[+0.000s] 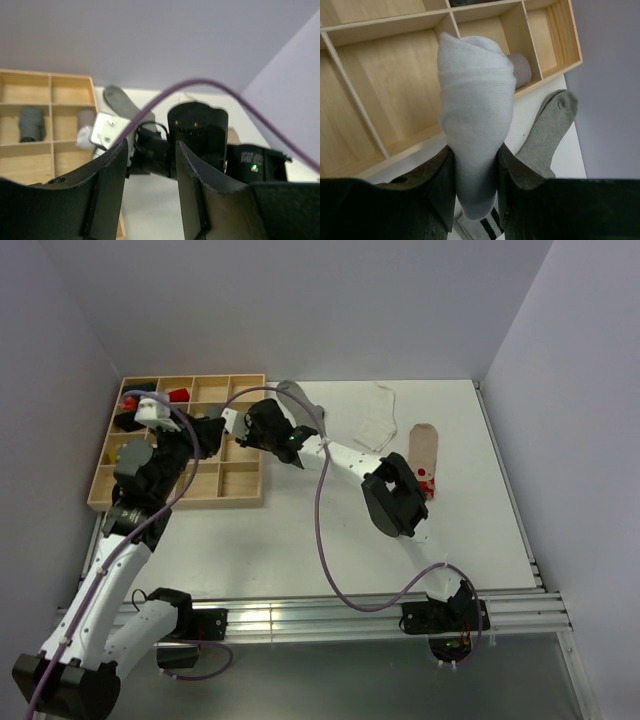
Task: Roll the socks
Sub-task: Place the sock in the storage box.
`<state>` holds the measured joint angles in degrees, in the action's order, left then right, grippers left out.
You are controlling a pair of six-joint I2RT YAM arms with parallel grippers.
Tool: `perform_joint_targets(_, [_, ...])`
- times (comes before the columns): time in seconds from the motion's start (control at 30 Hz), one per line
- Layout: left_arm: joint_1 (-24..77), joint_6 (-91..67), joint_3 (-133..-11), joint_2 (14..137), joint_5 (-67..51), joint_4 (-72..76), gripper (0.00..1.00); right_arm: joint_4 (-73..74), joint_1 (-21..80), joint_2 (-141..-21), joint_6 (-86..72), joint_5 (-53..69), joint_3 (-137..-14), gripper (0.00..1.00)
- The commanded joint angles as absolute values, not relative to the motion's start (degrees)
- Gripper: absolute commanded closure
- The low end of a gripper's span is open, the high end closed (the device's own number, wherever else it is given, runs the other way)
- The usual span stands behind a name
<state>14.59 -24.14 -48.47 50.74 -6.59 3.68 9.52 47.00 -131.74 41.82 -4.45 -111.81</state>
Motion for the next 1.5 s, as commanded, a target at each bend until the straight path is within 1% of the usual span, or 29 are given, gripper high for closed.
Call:
perform_joint_targets(0.0, [12.4, -26.02, -49.57, 45.97, -2.73, 8.17, 0.52, 5.28, 47.11, -132.1, 42.36, -2.64, -113.99, 1.0])
perform_joint_targets(0.13, [11.43, -25.66, -50.98, 45.88, -3.07, 7.64, 0.52, 6.59, 47.46, -133.77, 42.8, -1.14, -115.92, 1.0])
perform_joint_targets(0.53, [8.35, -26.63, -49.31, 45.97, -5.62, 8.79, 0.51, 12.74, 47.9, -139.65, 43.94, 4.48, -124.53, 1.0])
perform_joint_targets(1.07, [6.59, -28.83, -47.81, 47.64, -9.23, 10.37, 0.52, 18.19, 48.08, -142.29, 43.16, 8.61, -128.06, 1.0])
perform_joint_targets(1.47, [6.15, -29.53, -47.37, 48.25, -10.37, 10.9, 0.52, 19.6, 47.99, -143.44, 43.24, 9.14, -129.46, 1.0])
